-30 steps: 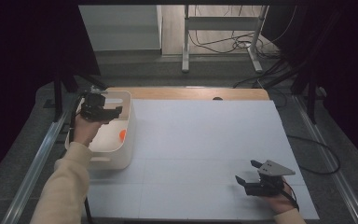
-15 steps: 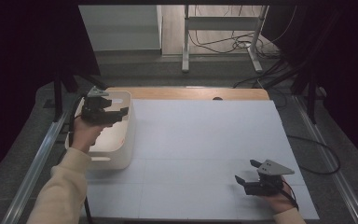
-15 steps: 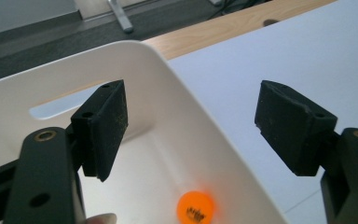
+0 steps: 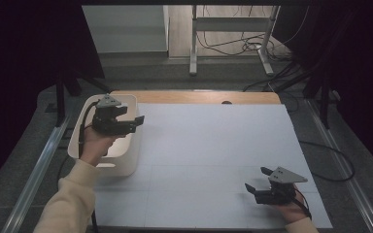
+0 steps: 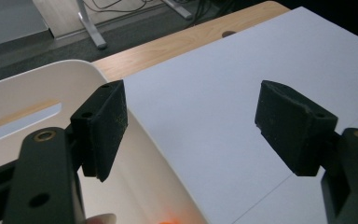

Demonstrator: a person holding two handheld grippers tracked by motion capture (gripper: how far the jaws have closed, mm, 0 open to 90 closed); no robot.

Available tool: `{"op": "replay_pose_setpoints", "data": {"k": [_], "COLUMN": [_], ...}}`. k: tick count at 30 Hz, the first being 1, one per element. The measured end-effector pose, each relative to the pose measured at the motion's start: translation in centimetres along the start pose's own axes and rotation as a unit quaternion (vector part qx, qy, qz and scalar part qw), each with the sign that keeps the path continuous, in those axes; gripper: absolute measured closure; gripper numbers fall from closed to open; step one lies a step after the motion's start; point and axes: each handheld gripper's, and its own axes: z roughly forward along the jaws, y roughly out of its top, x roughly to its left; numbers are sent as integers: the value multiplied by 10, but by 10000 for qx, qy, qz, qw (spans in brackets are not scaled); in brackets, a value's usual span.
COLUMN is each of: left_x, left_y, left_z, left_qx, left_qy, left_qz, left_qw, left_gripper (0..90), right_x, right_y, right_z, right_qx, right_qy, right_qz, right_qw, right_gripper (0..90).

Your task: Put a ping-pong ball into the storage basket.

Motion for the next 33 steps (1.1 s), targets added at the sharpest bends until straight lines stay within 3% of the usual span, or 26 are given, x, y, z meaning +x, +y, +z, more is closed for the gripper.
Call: {"op": "replay_pose_setpoints", "data": {"k": [12,33], "left_x": [-10,-41], "left_y": [-6,-29], "left_z": [-8,-26], "left_qx": [-167,-345], "left_qy": [-190,-460], "left_qz": [1,341], "left_qw": [9997,9978], "left_gripper": [263,265], "right_x": [0,2], "right_y": [-3,-4], "right_z": [-4,-6], "right_qx": [35,74], "right_qy": [-58,-109], "right_qz": [19,21], "right_qw": [10000,9999], "right_gripper": [148,149]}}
